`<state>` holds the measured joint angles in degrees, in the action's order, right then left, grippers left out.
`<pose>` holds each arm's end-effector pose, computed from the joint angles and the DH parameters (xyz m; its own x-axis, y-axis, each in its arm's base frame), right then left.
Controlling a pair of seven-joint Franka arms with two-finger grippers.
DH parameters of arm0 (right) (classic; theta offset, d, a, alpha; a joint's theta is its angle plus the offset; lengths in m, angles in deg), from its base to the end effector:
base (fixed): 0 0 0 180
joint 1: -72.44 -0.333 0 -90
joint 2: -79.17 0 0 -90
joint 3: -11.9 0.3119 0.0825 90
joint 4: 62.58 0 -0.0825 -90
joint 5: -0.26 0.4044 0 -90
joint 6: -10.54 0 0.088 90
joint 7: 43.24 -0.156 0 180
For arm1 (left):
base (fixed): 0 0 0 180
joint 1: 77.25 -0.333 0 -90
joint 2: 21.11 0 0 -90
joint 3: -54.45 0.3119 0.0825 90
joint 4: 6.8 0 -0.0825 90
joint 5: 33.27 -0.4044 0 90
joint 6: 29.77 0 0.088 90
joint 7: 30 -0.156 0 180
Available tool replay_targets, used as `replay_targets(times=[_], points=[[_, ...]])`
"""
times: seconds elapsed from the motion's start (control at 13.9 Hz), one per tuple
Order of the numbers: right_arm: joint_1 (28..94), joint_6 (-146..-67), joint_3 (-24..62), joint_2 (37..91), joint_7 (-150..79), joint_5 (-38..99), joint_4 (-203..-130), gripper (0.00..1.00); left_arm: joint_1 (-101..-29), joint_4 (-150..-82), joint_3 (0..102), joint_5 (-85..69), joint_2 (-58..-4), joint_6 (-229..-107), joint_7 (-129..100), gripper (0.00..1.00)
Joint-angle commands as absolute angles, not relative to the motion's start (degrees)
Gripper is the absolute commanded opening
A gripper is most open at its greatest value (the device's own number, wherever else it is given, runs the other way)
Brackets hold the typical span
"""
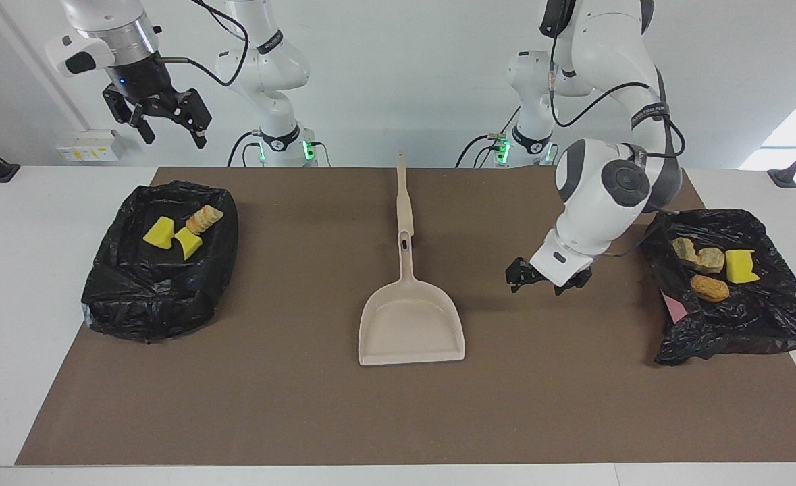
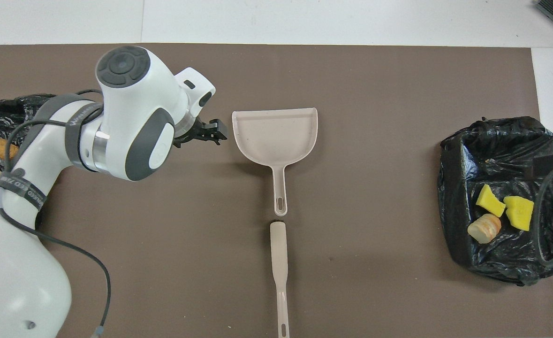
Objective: Sweep and dump trash in bin
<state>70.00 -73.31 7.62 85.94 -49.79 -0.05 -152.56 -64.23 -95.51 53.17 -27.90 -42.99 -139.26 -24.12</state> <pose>0.5264 -0.0201 0.6270 0.9892 -0.1461 0.0104 -0.1460 -0.9893 -0.0046 0.6619 -0.1786 0.3697 0.9930 -0.1144 -0.0305 -0.1111 -0.9894 0.0933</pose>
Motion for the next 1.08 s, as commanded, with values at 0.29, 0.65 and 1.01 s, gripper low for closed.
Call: replay_targets(times=[0.29,0.65,1.01], points=[[70.33,-74.45,7.85,87.61,-48.51,0.0,-154.78,1.0,-72.58,-96.62,53.04,-29.39,-37.03,-135.42,-36.33,1.0],[70.33,-74.45,7.85,87.61,-48.86,0.0,-154.78,1.0,-76.36,-99.33,53.22,-32.39,-32.02,-132.08,-38.26,1.0],[70.33,-74.45,7.85,87.61,-48.86,0.0,-154.78,1.0,-77.95,-103.74,53.4,-32.75,-25.16,-129.81,-37.65,1.0]])
